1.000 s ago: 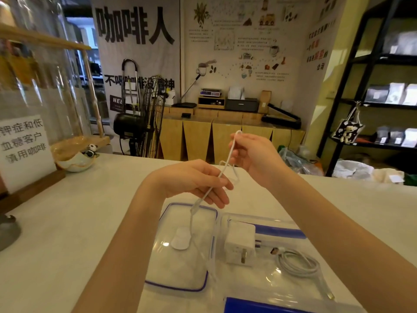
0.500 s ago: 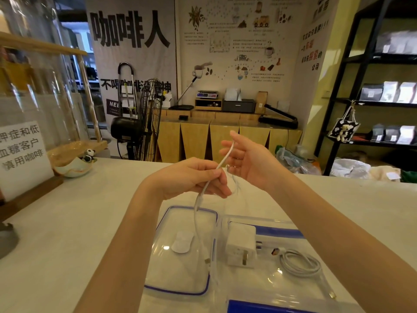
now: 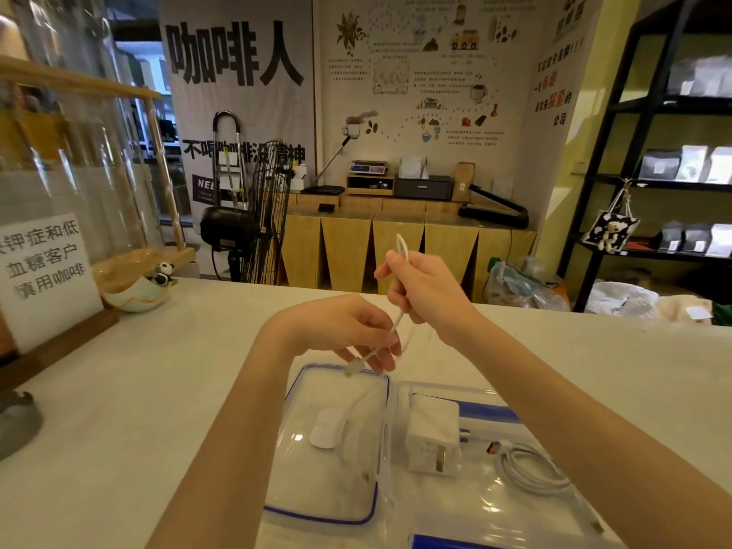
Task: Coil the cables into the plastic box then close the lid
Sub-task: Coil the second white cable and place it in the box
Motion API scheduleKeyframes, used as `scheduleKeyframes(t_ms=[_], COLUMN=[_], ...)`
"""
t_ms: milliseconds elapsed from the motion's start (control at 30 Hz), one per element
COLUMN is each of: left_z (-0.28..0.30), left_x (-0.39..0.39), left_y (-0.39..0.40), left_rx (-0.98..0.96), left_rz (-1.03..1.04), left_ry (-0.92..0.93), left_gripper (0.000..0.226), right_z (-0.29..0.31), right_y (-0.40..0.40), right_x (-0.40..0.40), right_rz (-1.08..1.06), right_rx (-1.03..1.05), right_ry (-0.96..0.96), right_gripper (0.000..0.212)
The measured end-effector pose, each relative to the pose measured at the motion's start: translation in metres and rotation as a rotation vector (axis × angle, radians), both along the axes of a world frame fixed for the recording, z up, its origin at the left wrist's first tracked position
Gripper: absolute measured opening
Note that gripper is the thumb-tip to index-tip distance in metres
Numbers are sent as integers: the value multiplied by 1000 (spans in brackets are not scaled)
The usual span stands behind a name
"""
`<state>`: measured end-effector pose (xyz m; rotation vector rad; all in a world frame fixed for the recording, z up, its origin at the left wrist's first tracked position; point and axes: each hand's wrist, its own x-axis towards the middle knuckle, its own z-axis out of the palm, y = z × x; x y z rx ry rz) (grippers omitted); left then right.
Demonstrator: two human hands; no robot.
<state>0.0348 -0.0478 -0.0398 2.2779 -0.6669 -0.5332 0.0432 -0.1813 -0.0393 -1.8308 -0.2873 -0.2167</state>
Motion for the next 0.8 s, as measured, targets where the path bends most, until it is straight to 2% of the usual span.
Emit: scheduleKeyframes(t_ms=[100, 200, 267, 333, 400, 433, 467, 533, 633, 700, 800], left_z=[1, 2, 4, 9, 16, 19, 22, 26, 34, 39, 39], left_x=[0, -2, -5, -9, -16, -20, -25, -32, -39, -41, -36], left_y=[-1, -5, -8, -10, -12, -13, -15, -17, -19, -18, -13], left_rx=[-168, -459, -635, -787, -917, -968, -1012, -1100, -1247, -1272, -1193], left_rz=[-32, -58, -93, -159, -233, -281, -339, -462, -485, -332, -60], left_ry=[28, 110, 194, 272, 344, 383, 422, 475, 429, 319, 139], left_gripper=[26, 29, 27, 27, 31, 32, 32, 31, 32, 33, 30], right_z=[6, 17, 25, 29, 25, 23, 20, 15, 8, -3, -17], right_y=[-4, -12, -19, -28, -36, -39, -39, -38, -26, -18, -12], right_x=[3, 3, 1, 0, 2, 3, 1, -5, -27, -40, -55], right_rz=[50, 170, 169, -38, -327, -400, -398, -210, 49, 174, 283], right_rx=[169, 446, 482, 248, -8, -60, -87, -145, -246, -403, -575], right_ry=[133, 260, 312, 213, -54, -165, -213, -229, -165, -97, -28], right_gripper=[30, 31, 41, 47, 32, 20, 19, 35, 26, 22, 25])
